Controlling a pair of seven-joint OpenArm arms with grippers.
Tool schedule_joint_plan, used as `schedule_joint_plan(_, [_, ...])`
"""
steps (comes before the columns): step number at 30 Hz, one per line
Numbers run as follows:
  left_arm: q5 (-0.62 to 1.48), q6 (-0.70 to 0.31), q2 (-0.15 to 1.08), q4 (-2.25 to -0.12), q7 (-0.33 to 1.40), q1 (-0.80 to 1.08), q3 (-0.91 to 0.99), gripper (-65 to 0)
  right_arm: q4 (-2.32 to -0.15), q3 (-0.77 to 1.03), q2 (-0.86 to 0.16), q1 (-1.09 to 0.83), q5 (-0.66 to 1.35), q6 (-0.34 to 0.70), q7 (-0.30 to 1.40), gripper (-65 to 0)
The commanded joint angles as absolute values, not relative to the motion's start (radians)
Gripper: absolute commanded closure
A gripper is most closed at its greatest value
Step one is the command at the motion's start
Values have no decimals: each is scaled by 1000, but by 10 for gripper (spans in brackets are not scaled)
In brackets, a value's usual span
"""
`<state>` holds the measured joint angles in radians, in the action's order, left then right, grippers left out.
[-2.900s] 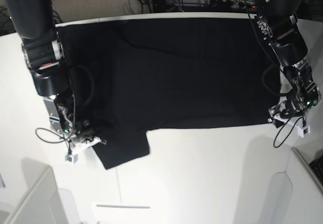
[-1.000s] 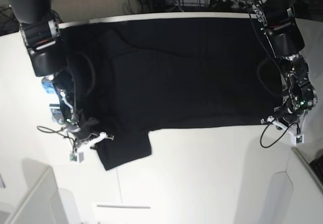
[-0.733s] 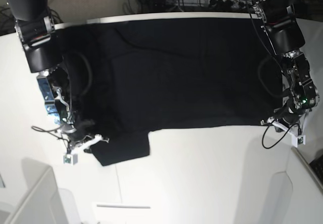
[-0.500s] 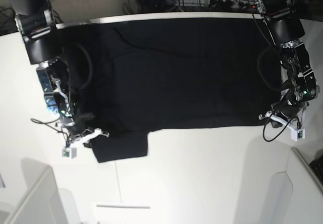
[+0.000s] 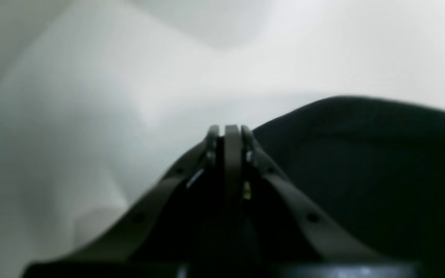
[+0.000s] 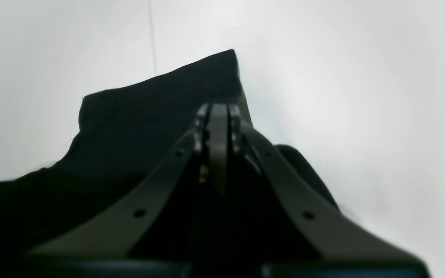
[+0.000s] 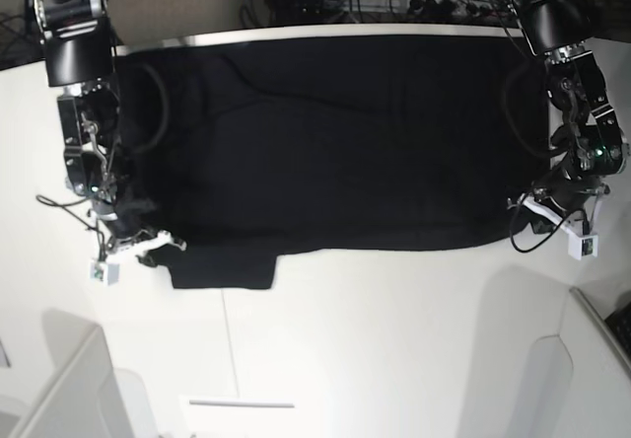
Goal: Fold the T-shirt properly
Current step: 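Lift the hem with both grippers and fold it onto the collar edge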
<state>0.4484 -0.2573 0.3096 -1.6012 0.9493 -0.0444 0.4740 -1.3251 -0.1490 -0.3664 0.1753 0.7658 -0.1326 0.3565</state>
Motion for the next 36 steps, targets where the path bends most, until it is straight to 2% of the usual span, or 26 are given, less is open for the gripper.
schedule_joint_plan(1, [449, -251, 320, -1635, 947, -48, 506, 0, -1363, -131, -380, 186, 768, -127, 331, 0])
schedule_joint_plan(7, [449, -286, 314, -1681, 1012, -36, 542, 0, -1431, -88, -380, 131, 768, -127, 352, 0])
schedule_joint_plan(25, [449, -288, 314, -1839, 1013, 128, 545, 0, -1669, 35, -371, -44, 773, -127, 426, 0])
schedule_joint_plan(36, [449, -384, 314, -1860, 1013, 197, 602, 0, -1796, 85, -364, -168, 774, -127, 426, 0])
